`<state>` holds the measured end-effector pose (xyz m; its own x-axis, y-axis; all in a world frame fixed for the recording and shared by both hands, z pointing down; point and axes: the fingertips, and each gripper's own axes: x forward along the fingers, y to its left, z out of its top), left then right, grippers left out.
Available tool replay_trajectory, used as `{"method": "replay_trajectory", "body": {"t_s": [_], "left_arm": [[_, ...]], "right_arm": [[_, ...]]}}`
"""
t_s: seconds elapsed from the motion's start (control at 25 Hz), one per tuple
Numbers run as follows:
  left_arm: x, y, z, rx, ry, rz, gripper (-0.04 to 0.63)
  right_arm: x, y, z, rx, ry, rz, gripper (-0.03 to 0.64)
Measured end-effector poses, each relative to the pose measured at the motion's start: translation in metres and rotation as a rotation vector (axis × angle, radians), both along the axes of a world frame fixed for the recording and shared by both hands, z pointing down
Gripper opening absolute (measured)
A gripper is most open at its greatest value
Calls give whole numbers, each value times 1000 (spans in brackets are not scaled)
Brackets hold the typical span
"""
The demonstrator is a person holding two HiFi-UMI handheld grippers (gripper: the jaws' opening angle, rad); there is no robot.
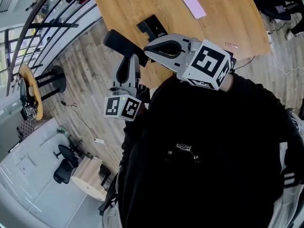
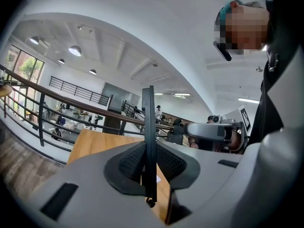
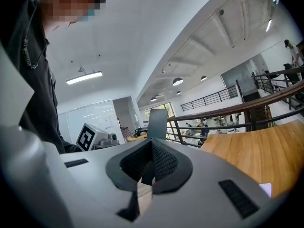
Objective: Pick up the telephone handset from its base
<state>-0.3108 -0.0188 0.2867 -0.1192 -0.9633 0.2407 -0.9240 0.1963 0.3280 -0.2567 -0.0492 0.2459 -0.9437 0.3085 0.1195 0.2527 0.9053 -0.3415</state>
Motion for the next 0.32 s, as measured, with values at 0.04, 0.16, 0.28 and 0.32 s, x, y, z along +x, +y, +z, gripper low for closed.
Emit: {"method": "replay_trajectory", "body": {"t_s": [0.04, 0.16, 0.28, 0.32], "left_arm": [[0, 0, 0, 0, 4, 1, 74], [0, 0, 1, -2, 7, 1, 74], [-1, 0, 3, -3, 6, 1, 74], [-1, 0, 3, -4, 5, 1, 74]], "right_arm": [[0, 0, 0, 1, 2, 0, 17], [-1, 0, -1, 4, 2, 0, 17], [-1, 0, -1, 5, -1, 1, 17], [-1, 0, -1, 5, -1, 2, 17]]}}
